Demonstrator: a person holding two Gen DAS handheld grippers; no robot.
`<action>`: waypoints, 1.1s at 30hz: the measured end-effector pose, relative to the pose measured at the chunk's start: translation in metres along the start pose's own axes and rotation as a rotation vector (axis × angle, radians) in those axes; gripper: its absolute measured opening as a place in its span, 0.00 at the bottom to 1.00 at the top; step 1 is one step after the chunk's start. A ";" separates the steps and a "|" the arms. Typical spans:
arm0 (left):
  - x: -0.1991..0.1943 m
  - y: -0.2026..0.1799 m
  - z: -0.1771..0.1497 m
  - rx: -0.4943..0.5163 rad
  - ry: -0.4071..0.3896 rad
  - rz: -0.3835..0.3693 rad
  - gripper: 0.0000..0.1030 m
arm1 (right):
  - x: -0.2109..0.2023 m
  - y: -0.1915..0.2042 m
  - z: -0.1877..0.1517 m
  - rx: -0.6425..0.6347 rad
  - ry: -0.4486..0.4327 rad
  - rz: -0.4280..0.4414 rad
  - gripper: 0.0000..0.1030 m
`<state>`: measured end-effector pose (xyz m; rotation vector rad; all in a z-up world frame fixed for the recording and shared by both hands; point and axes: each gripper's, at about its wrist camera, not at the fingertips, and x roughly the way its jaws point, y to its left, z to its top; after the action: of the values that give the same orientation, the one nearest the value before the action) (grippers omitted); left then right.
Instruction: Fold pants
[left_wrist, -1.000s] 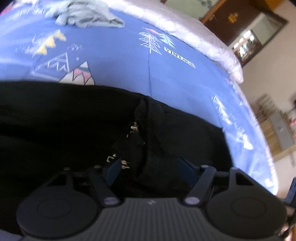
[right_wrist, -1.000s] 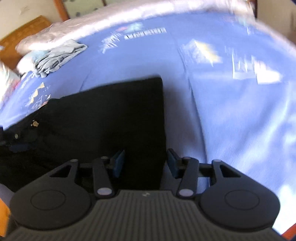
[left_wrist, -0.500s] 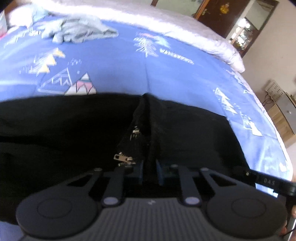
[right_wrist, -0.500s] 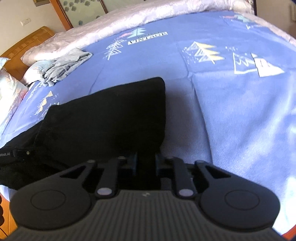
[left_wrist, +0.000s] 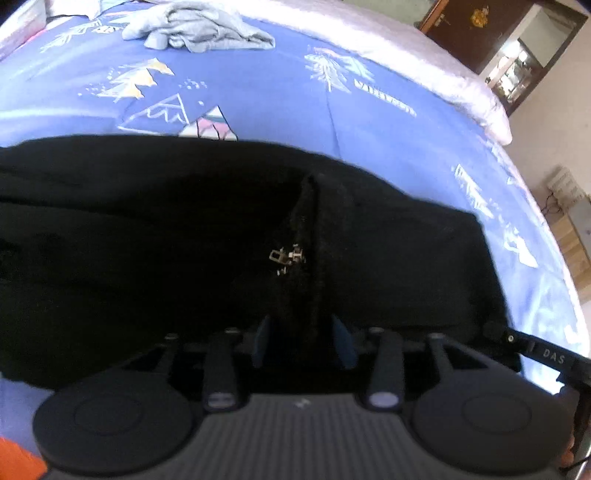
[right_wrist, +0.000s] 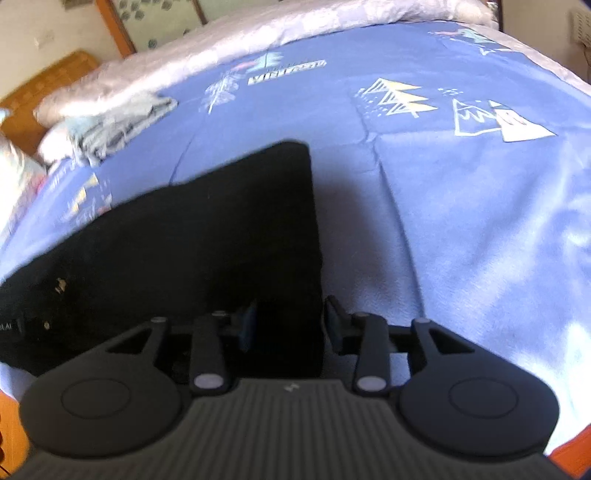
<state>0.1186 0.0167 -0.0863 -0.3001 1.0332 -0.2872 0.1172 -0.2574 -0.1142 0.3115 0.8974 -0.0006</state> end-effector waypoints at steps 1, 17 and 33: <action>-0.007 0.001 0.001 -0.004 -0.013 -0.013 0.36 | -0.006 -0.001 0.000 0.006 -0.020 -0.005 0.41; 0.040 -0.033 0.034 0.100 -0.009 -0.017 0.07 | 0.004 0.010 -0.027 -0.007 0.014 0.105 0.28; -0.070 0.067 0.009 -0.101 -0.190 -0.107 0.42 | -0.034 0.017 -0.026 0.006 -0.073 0.171 0.32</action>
<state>0.0989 0.1057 -0.0519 -0.4666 0.8467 -0.2977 0.0781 -0.2386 -0.0986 0.3909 0.7962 0.1422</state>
